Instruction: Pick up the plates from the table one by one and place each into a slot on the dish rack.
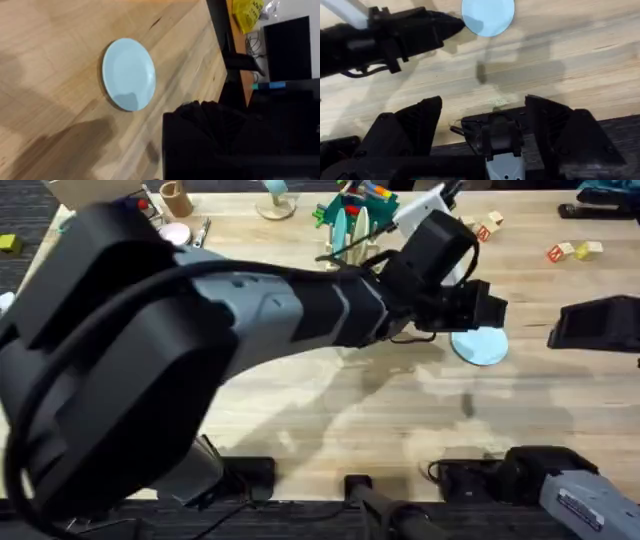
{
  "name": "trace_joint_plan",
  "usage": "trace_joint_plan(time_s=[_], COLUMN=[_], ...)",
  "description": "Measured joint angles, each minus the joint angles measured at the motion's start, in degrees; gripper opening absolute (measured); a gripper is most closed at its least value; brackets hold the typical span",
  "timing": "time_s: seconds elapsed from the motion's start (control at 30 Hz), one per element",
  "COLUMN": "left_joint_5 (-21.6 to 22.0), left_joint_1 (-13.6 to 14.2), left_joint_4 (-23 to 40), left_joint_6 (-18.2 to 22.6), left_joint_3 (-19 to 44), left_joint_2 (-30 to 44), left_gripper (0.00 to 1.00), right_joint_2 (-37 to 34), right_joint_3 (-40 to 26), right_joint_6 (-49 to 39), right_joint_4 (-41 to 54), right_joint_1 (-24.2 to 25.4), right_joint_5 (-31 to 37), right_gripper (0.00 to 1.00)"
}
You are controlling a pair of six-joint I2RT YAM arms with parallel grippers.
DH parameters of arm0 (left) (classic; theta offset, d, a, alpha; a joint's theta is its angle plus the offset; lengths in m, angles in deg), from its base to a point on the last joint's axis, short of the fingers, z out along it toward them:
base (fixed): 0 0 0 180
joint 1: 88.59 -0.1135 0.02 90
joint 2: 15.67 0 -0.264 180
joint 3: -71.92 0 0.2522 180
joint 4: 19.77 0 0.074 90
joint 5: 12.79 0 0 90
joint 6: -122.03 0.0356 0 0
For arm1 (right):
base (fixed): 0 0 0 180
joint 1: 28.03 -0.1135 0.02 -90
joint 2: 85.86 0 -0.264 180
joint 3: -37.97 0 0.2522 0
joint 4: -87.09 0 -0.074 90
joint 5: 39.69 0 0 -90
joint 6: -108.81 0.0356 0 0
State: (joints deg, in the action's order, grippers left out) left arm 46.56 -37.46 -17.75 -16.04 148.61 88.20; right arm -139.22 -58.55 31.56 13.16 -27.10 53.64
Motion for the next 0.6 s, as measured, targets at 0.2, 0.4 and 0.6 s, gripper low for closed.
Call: trace_joint_plan(time_s=[0.2, 0.4, 0.6], left_joint_5=[0.02, 0.13, 0.86], left_joint_1=[0.39, 0.6, 0.81], left_joint_4=[-1.34, -3.8, -4.0], left_joint_6=[-0.94, -1.28, -1.36], left_joint_3=[0.33, 0.64, 0.76], left_joint_2=[3.32, 5.77, 7.84], left_gripper=[0.038, 0.039, 0.039], right_joint_2=[0.0, 0.01, 0.01], right_joint_3=[0.0, 0.0, 0.0], right_joint_6=[0.0, 0.0, 0.0], right_joint_4=[0.02, 0.09, 0.09], right_joint_1=[0.0, 0.0, 0.0], right_joint_5=[0.0, 0.0, 0.01], right_gripper=[0.995, 0.995, 0.995])
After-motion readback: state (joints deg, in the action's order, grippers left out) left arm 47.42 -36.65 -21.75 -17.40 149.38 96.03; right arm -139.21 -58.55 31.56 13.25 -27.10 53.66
